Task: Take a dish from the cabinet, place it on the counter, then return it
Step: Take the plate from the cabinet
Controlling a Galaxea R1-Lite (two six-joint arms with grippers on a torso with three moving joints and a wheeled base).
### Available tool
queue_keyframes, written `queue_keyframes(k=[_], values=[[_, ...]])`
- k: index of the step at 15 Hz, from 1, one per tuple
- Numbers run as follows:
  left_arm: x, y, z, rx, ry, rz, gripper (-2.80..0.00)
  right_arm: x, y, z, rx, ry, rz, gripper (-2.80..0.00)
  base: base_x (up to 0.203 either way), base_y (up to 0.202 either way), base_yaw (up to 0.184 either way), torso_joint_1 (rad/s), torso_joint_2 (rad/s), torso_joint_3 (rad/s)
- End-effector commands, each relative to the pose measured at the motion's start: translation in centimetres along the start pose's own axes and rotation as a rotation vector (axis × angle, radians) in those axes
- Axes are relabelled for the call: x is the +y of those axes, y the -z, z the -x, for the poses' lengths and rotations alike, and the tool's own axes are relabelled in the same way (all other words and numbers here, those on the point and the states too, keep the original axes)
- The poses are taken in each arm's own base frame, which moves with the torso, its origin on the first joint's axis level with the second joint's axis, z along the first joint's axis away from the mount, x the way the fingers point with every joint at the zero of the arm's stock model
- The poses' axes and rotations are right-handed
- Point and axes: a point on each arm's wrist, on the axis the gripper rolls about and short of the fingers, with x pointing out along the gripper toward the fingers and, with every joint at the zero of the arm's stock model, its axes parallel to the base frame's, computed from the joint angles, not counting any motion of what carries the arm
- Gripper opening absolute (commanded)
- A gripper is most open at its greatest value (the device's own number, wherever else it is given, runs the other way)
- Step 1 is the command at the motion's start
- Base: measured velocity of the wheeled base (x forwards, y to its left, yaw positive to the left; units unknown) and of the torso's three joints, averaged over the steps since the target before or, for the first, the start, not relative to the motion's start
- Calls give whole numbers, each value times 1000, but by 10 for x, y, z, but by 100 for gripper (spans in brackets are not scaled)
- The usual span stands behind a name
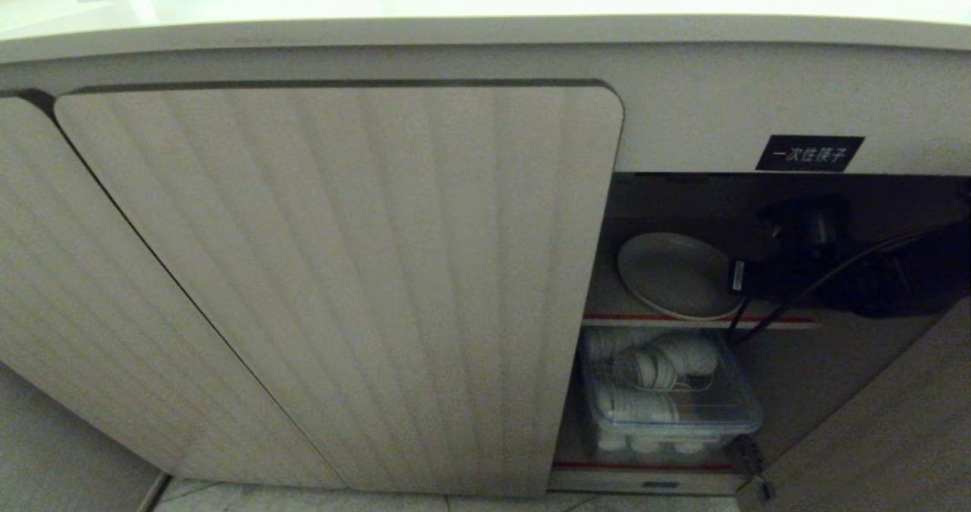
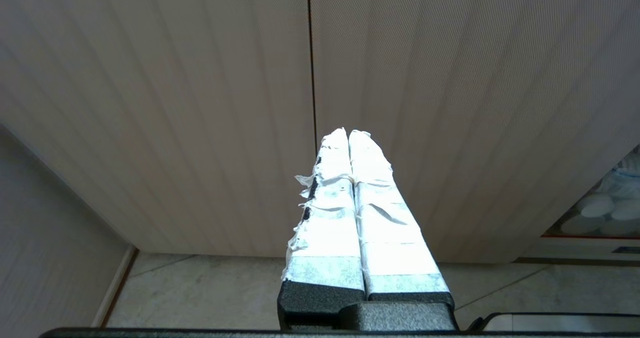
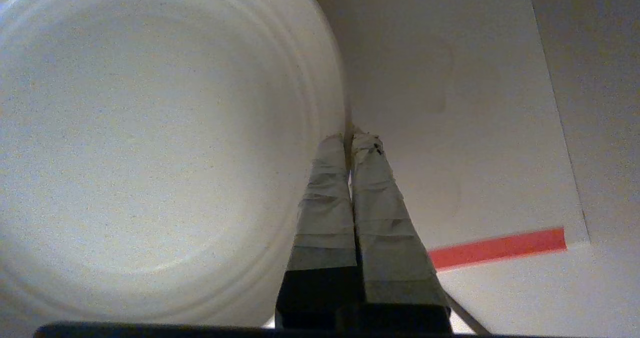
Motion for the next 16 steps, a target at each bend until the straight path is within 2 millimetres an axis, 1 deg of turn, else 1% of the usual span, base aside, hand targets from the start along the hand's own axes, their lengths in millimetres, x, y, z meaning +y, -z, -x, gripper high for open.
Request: queue_keyframes(k=[1,16], values=[[0,0,0,0,0,0,-280,2,1,5,-1,-6,2,-280,0,0,0,0,0,0],[0,0,0,0,0,0,-280,-3,16,34,-33,-17,-4,-280,0,0,0,0,0,0]])
